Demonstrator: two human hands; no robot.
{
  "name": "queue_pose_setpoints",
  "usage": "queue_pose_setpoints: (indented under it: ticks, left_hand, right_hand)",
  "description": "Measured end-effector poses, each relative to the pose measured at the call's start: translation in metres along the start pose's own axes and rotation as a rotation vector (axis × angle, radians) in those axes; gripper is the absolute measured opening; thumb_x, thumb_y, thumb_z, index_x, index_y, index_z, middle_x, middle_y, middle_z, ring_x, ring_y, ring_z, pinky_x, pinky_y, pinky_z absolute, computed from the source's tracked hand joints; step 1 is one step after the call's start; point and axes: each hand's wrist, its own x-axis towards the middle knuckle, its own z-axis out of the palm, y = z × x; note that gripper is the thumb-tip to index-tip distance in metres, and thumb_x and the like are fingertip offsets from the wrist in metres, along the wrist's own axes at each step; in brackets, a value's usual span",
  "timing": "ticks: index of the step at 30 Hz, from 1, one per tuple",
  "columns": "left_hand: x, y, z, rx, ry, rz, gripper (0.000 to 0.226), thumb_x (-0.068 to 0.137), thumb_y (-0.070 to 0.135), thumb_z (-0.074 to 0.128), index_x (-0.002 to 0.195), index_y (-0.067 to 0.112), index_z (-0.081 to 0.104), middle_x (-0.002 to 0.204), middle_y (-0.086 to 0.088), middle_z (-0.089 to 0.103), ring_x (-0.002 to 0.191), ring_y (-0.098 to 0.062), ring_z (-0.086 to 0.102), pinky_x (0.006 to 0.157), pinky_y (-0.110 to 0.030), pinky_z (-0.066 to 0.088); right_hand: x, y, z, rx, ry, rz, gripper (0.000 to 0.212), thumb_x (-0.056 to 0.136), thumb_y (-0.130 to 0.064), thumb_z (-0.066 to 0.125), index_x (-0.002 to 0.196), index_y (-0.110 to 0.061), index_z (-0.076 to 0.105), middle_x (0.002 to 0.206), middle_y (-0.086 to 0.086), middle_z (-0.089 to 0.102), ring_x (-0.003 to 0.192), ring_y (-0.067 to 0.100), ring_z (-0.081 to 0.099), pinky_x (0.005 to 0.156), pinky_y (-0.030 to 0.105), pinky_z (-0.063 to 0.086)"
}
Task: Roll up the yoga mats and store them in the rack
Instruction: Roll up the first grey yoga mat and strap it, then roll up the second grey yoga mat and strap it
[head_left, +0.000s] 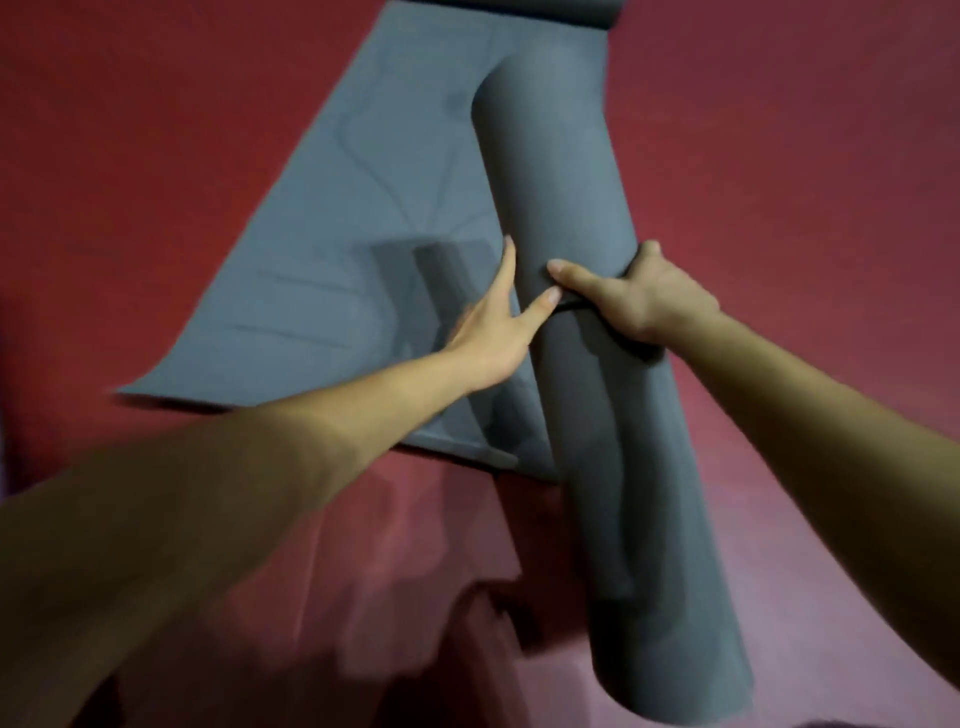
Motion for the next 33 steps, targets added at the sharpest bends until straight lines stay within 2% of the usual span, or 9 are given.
queue_pose_setpoints:
  ticks: [3,7,12,15,19,23,27,30,33]
  left_hand:
    - [0.007,0.01,0.064,-0.017,-0.184,0.011,0.083,0.096,0.068,0.048,0.153,0.057,-0.012,0.164,0.001,0.035,0.148,-0.027,0.037,0.119,-0.034,0.033]
    - [0.01,0.007,0.137,0.038,-0.42,0.044,0.089,0.065,0.082,0.058,0.128,0.086,-0.005,0.135,-0.002,0.066,0.13,-0.022,0.059,0.116,-0.039,0.041]
    - [-0.004,0.002,0.156,0.299,-0.52,0.164,0.082,0.088,0.065,0.063,0.154,0.058,0.016,0.155,0.002,0.049,0.138,-0.022,0.052,0.115,-0.036,0.04]
    - [-0.011,-0.031,0.119,0.54,-0.477,0.212,0.075,0.087,0.079,0.048,0.154,0.053,0.028,0.152,0.003,0.053,0.137,-0.022,0.052,0.112,-0.039,0.043]
    - [-0.041,-0.09,0.031,0.727,-0.393,0.107,0.111,0.062,0.104,0.021,0.149,0.039,0.046,0.146,0.007,0.057,0.134,-0.014,0.052,0.114,-0.034,0.04]
    - [-0.072,-0.149,-0.076,1.073,-0.205,0.021,0.1,0.068,0.096,0.031,0.145,0.035,0.051,0.149,0.01,0.053,0.136,-0.018,0.051,0.111,-0.039,0.035]
    - [-0.101,-0.204,-0.14,1.122,-0.103,-0.075,0.056,0.094,0.058,0.06,0.142,0.029,0.059,0.147,0.002,0.058,0.131,-0.023,0.059,0.107,-0.043,0.046]
    - [-0.109,-0.22,-0.131,1.174,0.004,0.036,0.036,0.096,0.042,0.066,0.127,0.025,0.072,0.119,-0.005,0.075,0.096,-0.033,0.075,0.08,-0.044,0.059]
    - [-0.113,-0.215,-0.096,1.225,0.0,0.264,0.045,0.086,0.048,0.049,0.1,0.019,0.081,0.082,-0.005,0.078,0.055,-0.028,0.071,0.046,-0.032,0.054]
  right_hand:
    - [0.001,0.064,-0.012,-0.008,0.017,0.135,0.115,0.067,-0.096,0.056,0.141,-0.01,0.04,0.141,0.018,0.058,0.127,0.038,0.058,0.104,0.049,0.045]
    - [0.002,0.146,-0.022,-0.013,0.037,0.311,0.112,0.068,-0.093,0.06,0.138,-0.008,0.039,0.137,0.018,0.059,0.124,0.038,0.06,0.105,0.051,0.046]
    - [0.01,0.223,0.001,-0.169,0.036,0.5,0.117,0.08,-0.091,0.047,0.153,-0.002,0.025,0.14,0.024,0.058,0.128,0.041,0.058,0.103,0.049,0.045]
    - [0.018,0.239,0.025,-0.263,0.054,0.512,0.1,0.095,-0.074,0.044,0.16,-0.004,0.013,0.152,0.029,0.043,0.14,0.046,0.042,0.113,0.052,0.036]
    - [0.021,0.201,0.031,-0.618,0.069,0.054,0.087,0.097,-0.048,0.053,0.165,-0.02,0.006,0.168,0.027,0.006,0.155,0.048,0.005,0.125,0.056,0.012]
    - [0.011,0.136,0.073,-0.458,-0.234,-0.481,0.065,0.098,-0.047,0.055,0.156,-0.02,0.04,0.158,0.014,0.043,0.144,0.037,0.039,0.118,0.044,0.035]
    - [-0.02,0.093,0.145,-0.379,-0.45,-0.683,0.067,0.098,-0.056,0.054,0.154,-0.02,0.043,0.151,0.009,0.053,0.137,0.031,0.05,0.114,0.038,0.039]
    - [-0.039,0.084,0.18,-0.433,-0.419,-0.725,0.073,0.091,-0.064,0.043,0.153,-0.025,0.042,0.146,0.008,0.057,0.135,0.03,0.053,0.113,0.037,0.039]
    - [-0.048,0.097,0.185,-0.551,-0.348,-0.708,0.056,0.099,-0.055,0.041,0.15,-0.032,0.043,0.137,0.005,0.064,0.126,0.028,0.059,0.108,0.038,0.042]
